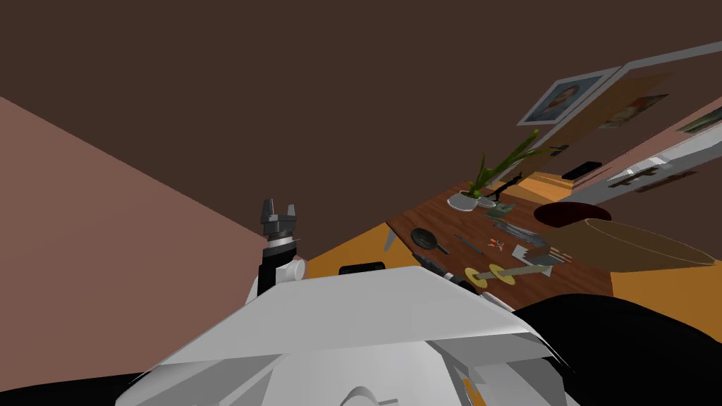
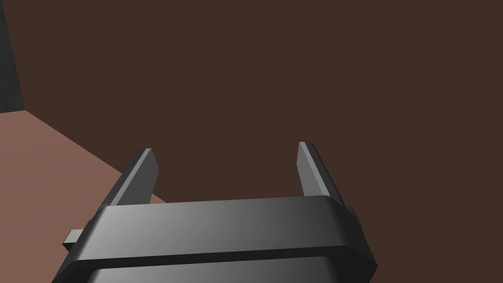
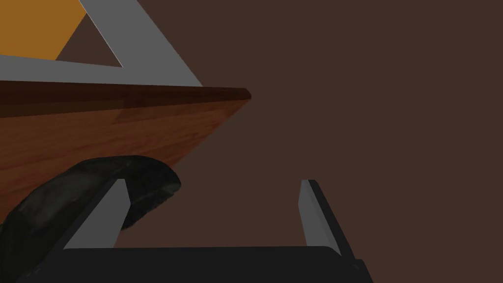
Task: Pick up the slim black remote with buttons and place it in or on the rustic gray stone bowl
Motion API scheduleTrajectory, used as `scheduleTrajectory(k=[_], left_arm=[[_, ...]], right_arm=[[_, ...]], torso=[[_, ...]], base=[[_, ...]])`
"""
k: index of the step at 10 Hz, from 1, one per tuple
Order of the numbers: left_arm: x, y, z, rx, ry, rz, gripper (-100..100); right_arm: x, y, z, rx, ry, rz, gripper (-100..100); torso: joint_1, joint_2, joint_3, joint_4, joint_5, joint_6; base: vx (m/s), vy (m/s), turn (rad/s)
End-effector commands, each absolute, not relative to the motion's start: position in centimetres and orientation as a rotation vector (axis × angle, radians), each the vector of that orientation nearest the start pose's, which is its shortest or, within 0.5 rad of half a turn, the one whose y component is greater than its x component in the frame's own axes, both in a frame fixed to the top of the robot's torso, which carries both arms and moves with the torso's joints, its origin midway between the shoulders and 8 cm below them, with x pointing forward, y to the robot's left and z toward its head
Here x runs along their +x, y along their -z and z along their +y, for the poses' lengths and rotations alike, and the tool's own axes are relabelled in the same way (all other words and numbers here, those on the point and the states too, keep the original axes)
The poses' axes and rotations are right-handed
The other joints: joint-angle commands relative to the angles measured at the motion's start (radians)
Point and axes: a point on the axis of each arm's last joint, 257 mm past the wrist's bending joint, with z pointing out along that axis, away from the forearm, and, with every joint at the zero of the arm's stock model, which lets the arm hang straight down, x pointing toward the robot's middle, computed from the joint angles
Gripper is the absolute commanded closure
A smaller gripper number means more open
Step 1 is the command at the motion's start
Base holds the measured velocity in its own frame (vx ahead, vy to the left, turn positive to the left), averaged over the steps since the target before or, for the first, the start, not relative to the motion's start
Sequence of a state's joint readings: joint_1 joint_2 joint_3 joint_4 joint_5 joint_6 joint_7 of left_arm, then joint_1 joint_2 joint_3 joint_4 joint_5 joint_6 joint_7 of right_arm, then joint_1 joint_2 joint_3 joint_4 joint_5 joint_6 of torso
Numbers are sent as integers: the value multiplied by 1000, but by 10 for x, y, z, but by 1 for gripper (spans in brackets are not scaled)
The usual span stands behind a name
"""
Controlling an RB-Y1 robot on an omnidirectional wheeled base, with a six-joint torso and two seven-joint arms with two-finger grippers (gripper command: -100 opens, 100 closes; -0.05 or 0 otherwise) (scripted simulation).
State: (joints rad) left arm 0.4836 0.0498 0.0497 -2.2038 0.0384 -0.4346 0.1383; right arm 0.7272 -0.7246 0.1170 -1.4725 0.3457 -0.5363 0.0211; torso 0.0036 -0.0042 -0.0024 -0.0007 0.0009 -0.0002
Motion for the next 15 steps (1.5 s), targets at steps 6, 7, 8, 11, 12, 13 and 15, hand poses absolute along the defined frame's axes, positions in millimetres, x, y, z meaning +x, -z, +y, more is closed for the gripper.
scheduleTrajectory(k=[6,7,8,11,12,13,15], left_arm=[[366,16,302,-804,1375,666,0],[366,16,302,-804,1375,666,0],[366,16,302,-804,1375,666,0],[366,16,302,-804,1375,666,0],[366,16,302,-804,1375,666,0],[366,16,302,-804,1375,666,0],[366,16,302,-804,1374,666,0]], right_arm=[[136,461,-447,399,-420,2337,-100],[115,468,-462,348,-370,2406,-100],[90,476,-480,304,-313,2480,-100],[58,483,-505,275,-239,2564,-100],[55,484,-507,279,-232,2569,-100],[32,487,-522,234,-185,2632,-100],[7,489,-538,195,-135,2697,-100]], torso=[[-2,1,1,0,0,1],[-3,3,1,0,-1,1],[-2,2,1,0,-1,0],[-3,2,1,0,-1,1],[-3,2,1,0,0,0],[-3,2,1,0,-1,1],[-3,1,0,0,-1,1]], base=[[58,24,75],[57,18,132],[97,18,224],[58,2,46],[48,0,85],[71,10,157],[81,-3,73]])
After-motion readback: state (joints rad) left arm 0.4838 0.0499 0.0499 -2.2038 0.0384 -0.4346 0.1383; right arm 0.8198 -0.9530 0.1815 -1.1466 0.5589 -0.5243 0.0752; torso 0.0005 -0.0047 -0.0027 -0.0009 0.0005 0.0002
